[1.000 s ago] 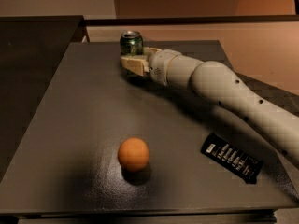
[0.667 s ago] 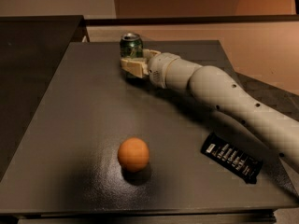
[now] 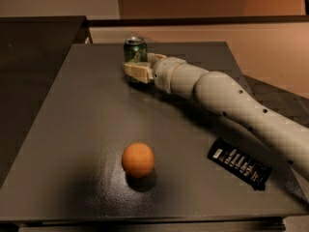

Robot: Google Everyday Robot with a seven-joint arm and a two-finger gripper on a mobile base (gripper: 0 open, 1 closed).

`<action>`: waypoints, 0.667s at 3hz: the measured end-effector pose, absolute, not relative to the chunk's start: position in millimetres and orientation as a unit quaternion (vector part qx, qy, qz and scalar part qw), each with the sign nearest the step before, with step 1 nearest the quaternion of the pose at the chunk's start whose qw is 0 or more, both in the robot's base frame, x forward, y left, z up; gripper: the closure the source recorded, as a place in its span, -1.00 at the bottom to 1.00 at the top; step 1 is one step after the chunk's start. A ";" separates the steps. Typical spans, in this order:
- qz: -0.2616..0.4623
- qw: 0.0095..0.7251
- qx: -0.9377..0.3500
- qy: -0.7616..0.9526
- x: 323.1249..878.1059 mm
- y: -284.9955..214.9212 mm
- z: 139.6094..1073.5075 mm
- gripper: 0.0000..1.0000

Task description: Place green can upright

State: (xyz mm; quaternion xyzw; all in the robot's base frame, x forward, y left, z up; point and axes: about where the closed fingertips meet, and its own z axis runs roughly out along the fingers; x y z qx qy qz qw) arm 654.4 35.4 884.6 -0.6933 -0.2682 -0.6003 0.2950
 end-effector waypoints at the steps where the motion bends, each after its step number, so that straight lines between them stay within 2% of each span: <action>1: -0.600 0.296 -0.693 -0.269 654.1 37.5 884.9 -1.00; 2: -0.600 0.296 -0.693 -0.269 654.1 37.5 884.9 -1.00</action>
Offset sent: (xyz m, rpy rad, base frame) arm -0.0003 0.0016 0.0002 0.0003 0.0000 0.0024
